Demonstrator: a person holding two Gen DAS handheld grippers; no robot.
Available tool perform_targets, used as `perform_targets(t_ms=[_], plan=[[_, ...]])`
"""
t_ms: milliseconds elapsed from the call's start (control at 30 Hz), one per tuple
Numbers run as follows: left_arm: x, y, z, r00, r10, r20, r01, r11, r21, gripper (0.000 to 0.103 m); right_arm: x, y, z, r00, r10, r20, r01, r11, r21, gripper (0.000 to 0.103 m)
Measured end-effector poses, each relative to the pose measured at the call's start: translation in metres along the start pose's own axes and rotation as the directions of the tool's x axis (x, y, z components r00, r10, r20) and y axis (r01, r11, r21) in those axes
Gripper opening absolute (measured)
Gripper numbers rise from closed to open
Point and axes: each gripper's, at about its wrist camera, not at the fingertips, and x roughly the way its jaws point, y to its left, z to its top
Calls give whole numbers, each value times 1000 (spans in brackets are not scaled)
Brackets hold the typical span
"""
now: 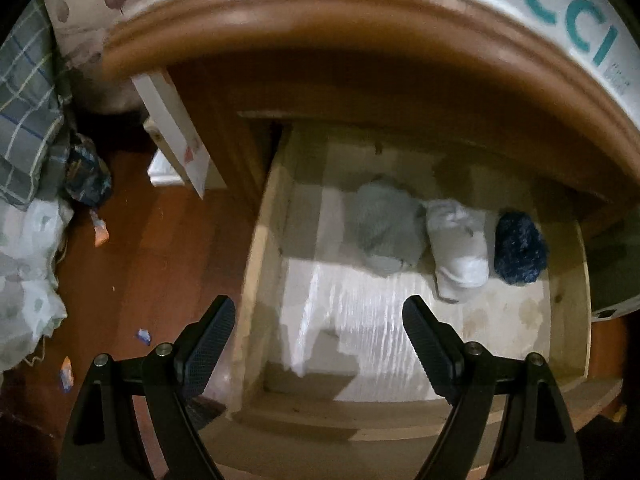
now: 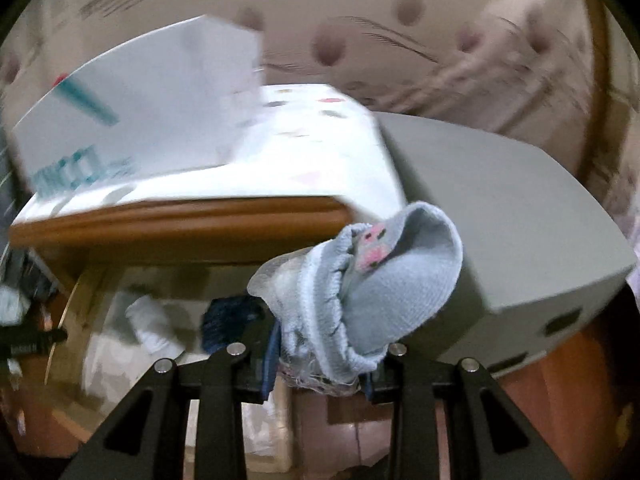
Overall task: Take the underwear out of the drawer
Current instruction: 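Lift the grey sock out with the right tool while the left tool reaches into the drawer, then grasp the grey striped cloth with the left tool while the right tool holds the sock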
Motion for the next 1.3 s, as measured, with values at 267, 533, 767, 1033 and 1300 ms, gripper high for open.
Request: perform_targets(t_ms=[267, 533, 767, 1033, 1300], plan=[[28, -13, 4, 990, -66, -122, 45, 985, -165, 79, 12, -36, 3, 997, 71, -28, -64, 980, 189, 31], [54, -9, 6, 976, -177, -124, 100, 877, -469, 60, 12, -34, 5, 990, 135, -35, -125, 972, 198, 31], [72, -5, 5, 966, -226, -123, 97, 761, -642, 55, 14, -35, 5, 984, 170, -52, -156, 966, 208, 31], [89, 0, 11, 958, -275, -84, 129, 671, -730, 55, 16, -32, 7, 979, 193, -63, -176, 962, 207, 31], [102, -8, 16, 953, -300, -41, 166, 633, -756, 39, 18, -24, 7, 975, 206, -76, -189, 963, 191, 31]])
